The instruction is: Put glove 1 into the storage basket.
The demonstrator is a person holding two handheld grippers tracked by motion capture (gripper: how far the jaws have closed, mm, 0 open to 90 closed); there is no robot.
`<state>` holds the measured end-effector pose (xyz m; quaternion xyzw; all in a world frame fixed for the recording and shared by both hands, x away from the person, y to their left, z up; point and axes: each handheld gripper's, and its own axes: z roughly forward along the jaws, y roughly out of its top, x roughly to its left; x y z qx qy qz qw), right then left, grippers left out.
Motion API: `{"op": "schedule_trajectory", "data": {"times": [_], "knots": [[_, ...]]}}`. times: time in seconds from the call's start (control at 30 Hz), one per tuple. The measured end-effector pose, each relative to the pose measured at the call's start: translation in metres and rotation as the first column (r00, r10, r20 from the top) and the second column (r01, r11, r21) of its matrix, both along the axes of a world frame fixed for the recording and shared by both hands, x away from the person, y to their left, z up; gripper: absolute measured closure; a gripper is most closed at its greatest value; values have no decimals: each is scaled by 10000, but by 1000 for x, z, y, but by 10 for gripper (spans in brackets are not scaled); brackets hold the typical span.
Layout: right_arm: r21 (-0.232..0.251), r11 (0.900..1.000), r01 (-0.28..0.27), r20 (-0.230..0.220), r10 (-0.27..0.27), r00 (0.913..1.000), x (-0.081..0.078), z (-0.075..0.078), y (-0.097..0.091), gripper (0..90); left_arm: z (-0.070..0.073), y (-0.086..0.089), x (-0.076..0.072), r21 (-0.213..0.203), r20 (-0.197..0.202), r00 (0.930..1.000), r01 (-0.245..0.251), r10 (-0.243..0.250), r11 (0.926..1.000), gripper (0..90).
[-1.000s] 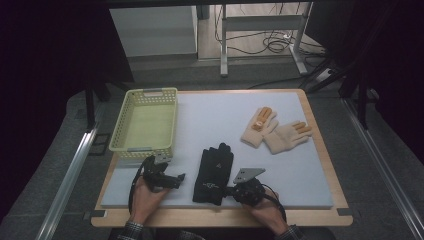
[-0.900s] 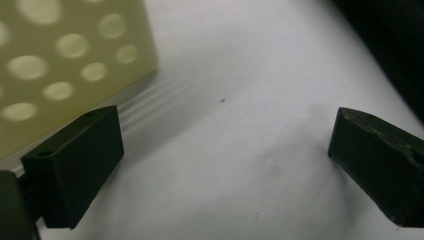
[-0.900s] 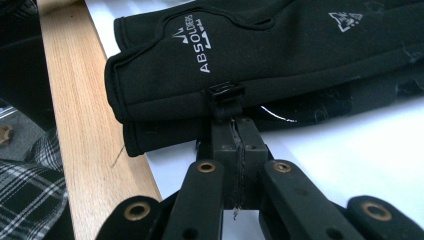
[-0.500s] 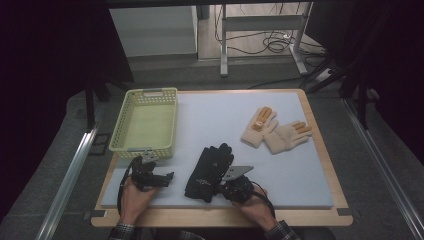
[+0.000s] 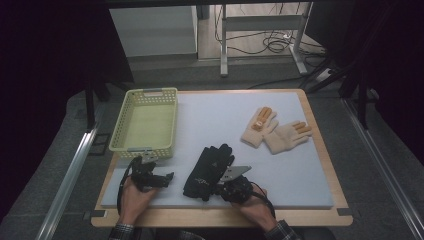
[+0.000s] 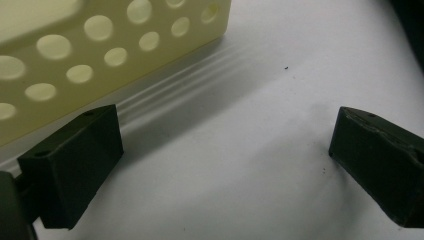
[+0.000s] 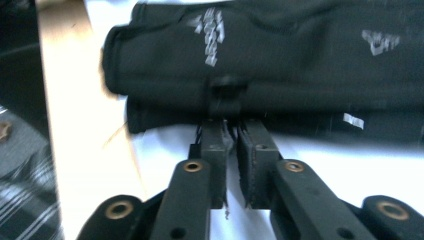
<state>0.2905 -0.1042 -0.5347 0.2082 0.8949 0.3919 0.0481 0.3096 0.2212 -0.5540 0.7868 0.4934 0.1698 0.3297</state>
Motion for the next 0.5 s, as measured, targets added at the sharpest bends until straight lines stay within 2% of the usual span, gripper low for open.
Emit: {"op": "schedule_trajectory", "data": {"times": [0.03, 0.13, 0.2, 0.27, 0.5], "knots": [[117, 9998, -156, -188, 158, 9997, -5, 0, -5, 785, 0, 0, 0, -3, -4, 10000, 3, -3, 10000, 8], [190, 9995, -243, -299, 249, 9992, -10, 1, -6, 786, 0, 0, 0, -3, -5, 10000, 2, -2, 10000, 8], [345, 9982, -490, -419, 505, 9978, -15, 0, 2, 800, 0, 0, 0, 2, 2, 10000, 0, 0, 10000, 8], [221, 9979, -605, -286, 611, 9977, -16, -3, 12, 819, 0, 0, 0, -7, 11, 10000, -6, 6, 10000, 8], [360, 9976, -594, -15, 595, 9982, -6, -6, 37, 856, 0, 2, 0, 49, 46, 9998, 169, -169, 9998, 9]]}}
